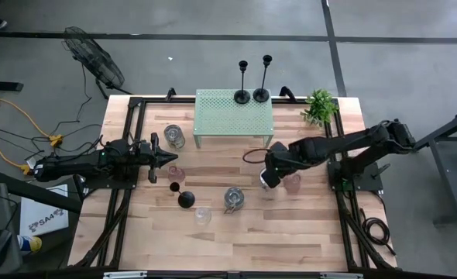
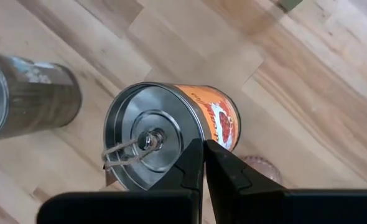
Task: Pick & Place candle stick holders
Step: Put the bottom silver scented candle on the shelf
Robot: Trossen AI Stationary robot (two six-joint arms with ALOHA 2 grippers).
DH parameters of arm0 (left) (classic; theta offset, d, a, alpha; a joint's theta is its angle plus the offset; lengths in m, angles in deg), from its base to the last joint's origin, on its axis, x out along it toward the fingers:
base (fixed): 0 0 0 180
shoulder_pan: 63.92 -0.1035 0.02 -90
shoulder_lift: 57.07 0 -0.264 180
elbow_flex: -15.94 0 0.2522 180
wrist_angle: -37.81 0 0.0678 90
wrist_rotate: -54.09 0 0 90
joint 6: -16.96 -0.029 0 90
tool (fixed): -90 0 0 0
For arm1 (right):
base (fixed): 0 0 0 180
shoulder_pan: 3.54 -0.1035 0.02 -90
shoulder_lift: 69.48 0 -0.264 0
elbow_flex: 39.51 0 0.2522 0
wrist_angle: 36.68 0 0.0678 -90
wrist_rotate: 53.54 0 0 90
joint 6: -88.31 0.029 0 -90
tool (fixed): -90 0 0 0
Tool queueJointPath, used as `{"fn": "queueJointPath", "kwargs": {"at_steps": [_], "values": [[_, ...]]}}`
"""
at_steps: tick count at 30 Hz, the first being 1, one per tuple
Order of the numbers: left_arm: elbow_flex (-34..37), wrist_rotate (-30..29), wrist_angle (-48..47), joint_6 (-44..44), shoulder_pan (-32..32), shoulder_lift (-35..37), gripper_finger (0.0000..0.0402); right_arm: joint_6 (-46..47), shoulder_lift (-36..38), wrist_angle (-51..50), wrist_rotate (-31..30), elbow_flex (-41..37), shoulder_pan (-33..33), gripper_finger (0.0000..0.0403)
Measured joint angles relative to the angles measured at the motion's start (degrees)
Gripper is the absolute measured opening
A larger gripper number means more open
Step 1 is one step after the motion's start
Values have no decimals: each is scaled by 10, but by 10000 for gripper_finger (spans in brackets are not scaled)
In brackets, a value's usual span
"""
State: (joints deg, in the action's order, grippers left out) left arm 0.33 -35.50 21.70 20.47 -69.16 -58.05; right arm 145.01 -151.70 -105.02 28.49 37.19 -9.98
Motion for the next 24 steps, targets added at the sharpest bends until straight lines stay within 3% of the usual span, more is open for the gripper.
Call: {"fn": "queueJointPath", "kwargs": {"at_steps": [24], "values": [[0, 0, 0, 0, 0, 0, 0, -55, -34, -45, 15, 0, 70, 3]]}}
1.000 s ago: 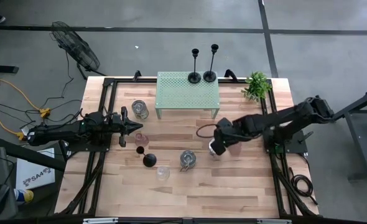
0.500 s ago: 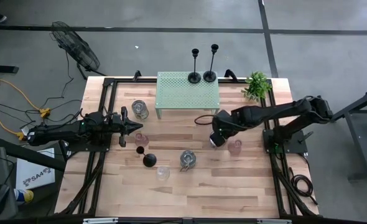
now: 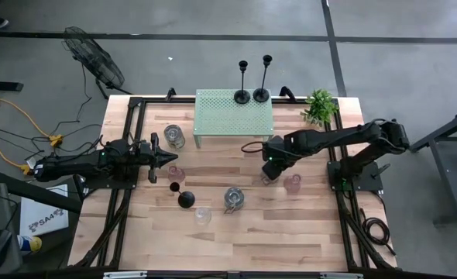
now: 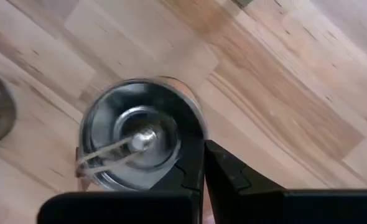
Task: Pick & Place candle stick holders
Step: Put the bottom silver scented candle on the shelf
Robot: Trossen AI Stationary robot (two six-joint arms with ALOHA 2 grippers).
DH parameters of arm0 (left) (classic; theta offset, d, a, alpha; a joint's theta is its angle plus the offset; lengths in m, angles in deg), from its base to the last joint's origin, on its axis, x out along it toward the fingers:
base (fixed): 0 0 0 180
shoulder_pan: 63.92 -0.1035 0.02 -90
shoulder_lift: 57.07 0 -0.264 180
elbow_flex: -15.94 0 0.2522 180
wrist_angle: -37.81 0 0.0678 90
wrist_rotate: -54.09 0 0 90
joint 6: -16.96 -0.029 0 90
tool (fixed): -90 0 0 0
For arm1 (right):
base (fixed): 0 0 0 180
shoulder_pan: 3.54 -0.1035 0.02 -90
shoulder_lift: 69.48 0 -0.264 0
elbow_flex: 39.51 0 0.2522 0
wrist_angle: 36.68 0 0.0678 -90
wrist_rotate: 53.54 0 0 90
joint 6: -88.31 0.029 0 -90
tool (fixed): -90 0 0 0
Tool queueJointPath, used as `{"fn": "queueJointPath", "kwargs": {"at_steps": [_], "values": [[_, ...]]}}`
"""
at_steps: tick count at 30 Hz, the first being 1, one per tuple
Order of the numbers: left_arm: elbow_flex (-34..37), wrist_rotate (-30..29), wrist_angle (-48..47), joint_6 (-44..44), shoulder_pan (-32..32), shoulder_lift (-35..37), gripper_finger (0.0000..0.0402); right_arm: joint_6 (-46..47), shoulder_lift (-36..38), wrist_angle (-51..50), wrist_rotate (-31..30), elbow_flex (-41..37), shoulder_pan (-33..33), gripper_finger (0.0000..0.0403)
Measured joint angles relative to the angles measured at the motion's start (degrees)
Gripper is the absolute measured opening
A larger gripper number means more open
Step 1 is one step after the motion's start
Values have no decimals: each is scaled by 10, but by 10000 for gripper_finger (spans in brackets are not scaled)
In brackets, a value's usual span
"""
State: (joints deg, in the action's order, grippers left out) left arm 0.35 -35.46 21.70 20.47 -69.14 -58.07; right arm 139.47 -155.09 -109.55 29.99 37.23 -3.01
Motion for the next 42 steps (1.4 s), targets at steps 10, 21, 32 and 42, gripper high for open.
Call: {"fn": "queueJointPath", "kwargs": {"at_steps": [10, 21, 32, 42], "values": [[0, 0, 0, 0, 0, 0, 0, 31, 0, -22, 0, 0, 8, 3], [2, 2, 18, -2, 0, 0, 0, 56, 0, -19, 1, 0, 6, 3], [2, 2, 21, -3, 0, 0, 0, 54, -1, -6, -22, 0, 6, 69], [1, 0, 21, -2, 0, 0, 0, 56, -1, -6, -21, 0, 5, 156]]}}
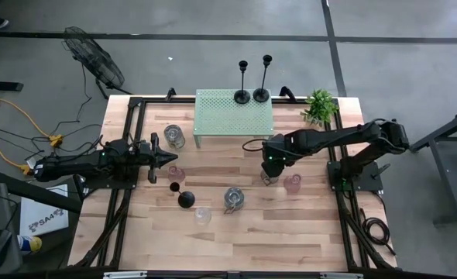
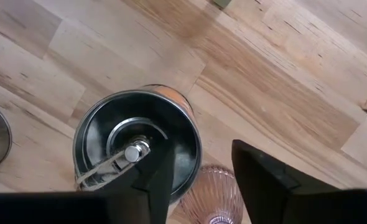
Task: Pick & Place candle stick holders
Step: Put the bottom silver scented candle on the shelf
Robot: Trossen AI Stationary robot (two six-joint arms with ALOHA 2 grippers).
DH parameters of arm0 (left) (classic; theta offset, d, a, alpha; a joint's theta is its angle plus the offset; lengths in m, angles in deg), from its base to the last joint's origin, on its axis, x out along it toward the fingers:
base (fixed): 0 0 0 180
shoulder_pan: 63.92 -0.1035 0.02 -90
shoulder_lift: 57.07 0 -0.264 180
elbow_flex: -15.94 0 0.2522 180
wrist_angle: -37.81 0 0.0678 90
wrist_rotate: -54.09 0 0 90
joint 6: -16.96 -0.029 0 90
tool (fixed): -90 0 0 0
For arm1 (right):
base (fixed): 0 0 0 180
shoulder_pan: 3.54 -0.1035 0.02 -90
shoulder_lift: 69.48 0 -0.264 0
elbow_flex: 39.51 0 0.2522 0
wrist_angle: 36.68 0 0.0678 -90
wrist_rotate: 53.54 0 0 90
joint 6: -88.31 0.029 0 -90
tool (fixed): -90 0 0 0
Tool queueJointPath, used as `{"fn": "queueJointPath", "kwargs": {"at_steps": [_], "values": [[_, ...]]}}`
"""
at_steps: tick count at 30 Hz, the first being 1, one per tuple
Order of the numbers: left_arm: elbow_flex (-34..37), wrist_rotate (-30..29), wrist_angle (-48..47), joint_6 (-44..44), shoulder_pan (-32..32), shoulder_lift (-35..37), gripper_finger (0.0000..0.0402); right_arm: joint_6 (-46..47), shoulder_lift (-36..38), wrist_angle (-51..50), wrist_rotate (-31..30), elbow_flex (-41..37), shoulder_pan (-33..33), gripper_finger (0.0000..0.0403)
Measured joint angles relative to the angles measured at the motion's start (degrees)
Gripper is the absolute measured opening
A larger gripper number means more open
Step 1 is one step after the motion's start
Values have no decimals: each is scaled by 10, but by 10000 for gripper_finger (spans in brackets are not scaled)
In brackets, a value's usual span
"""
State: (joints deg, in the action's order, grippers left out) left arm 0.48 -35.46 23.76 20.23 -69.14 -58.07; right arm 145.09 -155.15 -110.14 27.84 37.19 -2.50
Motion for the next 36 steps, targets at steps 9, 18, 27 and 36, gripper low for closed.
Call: {"fn": "queueJointPath", "kwargs": {"at_steps": [9, 18, 27, 36], "values": [[0, 0, 0, 0, 0, 0, 0, 0, 0, 0, 1, 0, -3, 160], [0, 0, 1, 0, 0, 0, 0, -13, 1, 2, 18, 0, -3, 162], [-1, 0, 1, 0, 0, 0, 0, -41, 2, 2, 47, 0, -3, 242], [-1, 0, 1, 0, 0, 0, 0, -65, 2, 5, 117, 0, -2, 347]]}}
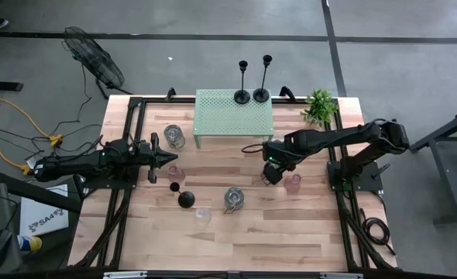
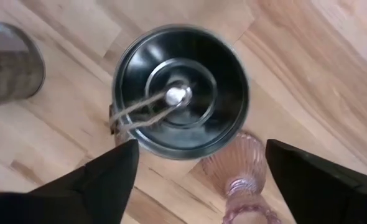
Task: Pick & Place candle stick holders
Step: Put the bottom silver scented candle on the shelf
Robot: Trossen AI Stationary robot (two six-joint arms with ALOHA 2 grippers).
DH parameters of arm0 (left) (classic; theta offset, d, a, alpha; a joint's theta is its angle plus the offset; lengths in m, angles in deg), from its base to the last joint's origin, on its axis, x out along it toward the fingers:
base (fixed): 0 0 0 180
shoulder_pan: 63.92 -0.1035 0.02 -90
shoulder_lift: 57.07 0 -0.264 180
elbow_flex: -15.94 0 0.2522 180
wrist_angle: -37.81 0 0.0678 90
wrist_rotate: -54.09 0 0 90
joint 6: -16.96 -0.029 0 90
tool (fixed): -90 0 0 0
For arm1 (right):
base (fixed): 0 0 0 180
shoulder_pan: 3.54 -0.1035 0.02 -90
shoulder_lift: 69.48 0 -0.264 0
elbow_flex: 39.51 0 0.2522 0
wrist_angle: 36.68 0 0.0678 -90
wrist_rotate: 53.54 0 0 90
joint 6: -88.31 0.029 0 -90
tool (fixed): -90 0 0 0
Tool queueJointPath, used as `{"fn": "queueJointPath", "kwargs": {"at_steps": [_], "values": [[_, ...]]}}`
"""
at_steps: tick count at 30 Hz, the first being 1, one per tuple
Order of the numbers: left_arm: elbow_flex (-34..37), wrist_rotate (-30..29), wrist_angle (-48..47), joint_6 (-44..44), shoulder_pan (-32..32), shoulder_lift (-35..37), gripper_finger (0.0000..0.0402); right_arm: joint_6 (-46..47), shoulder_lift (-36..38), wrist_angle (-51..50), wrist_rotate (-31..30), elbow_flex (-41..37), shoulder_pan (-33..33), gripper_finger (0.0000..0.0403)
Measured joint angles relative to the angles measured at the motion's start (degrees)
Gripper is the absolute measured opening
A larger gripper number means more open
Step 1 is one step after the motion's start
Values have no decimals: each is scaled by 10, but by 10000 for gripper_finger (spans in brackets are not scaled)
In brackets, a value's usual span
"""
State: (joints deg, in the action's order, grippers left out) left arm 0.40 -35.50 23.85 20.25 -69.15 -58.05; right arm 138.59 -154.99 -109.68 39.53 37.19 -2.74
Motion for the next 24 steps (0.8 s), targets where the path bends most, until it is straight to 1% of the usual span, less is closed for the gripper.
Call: {"fn": "queueJointPath", "kwargs": {"at_steps": [4, 8, 12, 18, 24], "values": [[0, 0, 0, 0, 0, 0, 0, -6, 0, 0, 1, 0, 6, 361], [0, 0, 0, 0, 0, 0, 0, -6, 0, 14, 2, 0, 13, 361], [0, 0, 0, 0, 0, 0, 0, -9, 0, 39, 20, 0, 21, 362], [0, 0, 0, 0, 0, 0, 0, -11, -2, 47, -12, 0, 22, 363], [0, 0, 0, 0, 0, 0, 0, -11, -6, 47, -21, 0, 22, 362]]}}
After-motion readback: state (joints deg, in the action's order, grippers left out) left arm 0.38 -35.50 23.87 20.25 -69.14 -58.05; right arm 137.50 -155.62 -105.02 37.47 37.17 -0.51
